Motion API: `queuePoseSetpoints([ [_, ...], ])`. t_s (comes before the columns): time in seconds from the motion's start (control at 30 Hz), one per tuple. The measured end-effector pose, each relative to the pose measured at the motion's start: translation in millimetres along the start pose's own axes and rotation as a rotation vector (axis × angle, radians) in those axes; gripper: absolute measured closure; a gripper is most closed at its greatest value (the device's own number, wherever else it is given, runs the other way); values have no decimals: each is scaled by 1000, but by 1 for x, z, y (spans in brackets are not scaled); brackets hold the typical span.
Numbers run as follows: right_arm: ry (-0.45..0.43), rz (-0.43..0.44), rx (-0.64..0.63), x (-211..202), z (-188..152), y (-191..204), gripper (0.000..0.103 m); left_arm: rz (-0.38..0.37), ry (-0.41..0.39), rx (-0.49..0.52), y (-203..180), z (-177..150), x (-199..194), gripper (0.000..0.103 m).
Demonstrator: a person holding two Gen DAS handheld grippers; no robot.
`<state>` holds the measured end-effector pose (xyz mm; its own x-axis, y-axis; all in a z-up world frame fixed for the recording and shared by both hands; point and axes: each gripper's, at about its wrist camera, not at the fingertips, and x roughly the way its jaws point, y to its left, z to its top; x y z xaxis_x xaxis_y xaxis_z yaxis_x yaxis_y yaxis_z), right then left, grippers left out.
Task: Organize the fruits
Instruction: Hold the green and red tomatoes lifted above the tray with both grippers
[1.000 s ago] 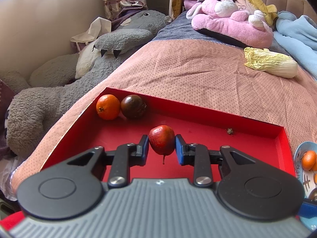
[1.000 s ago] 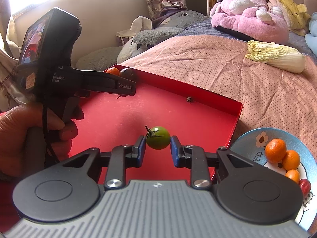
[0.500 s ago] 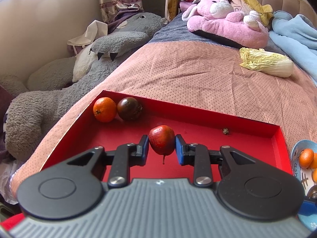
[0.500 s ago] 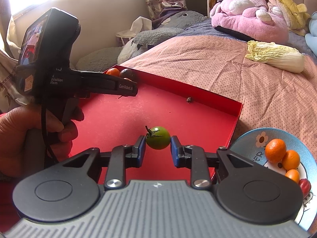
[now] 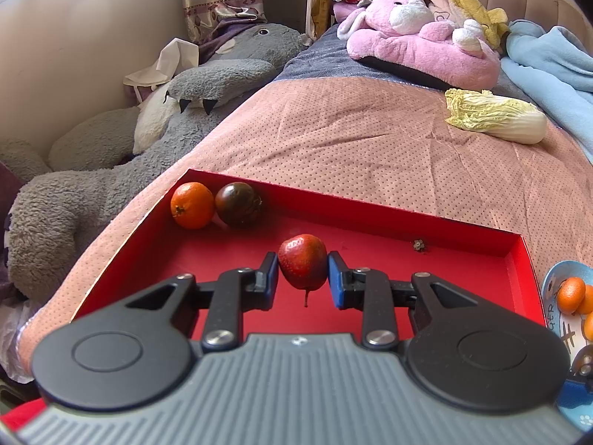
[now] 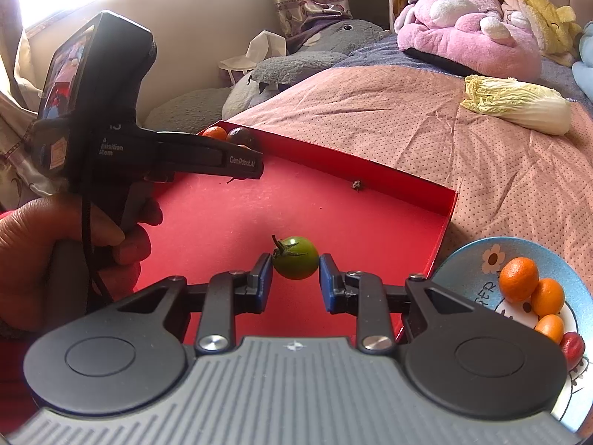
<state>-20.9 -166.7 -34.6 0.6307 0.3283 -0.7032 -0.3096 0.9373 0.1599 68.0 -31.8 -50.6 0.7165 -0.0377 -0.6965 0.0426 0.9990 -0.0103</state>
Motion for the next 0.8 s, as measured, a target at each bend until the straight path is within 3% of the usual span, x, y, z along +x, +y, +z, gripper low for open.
queuePoseSetpoints([
  [0.8, -20, 21, 10, -5, 1, 0, 71, 7, 2, 17, -3, -2, 1, 71],
])
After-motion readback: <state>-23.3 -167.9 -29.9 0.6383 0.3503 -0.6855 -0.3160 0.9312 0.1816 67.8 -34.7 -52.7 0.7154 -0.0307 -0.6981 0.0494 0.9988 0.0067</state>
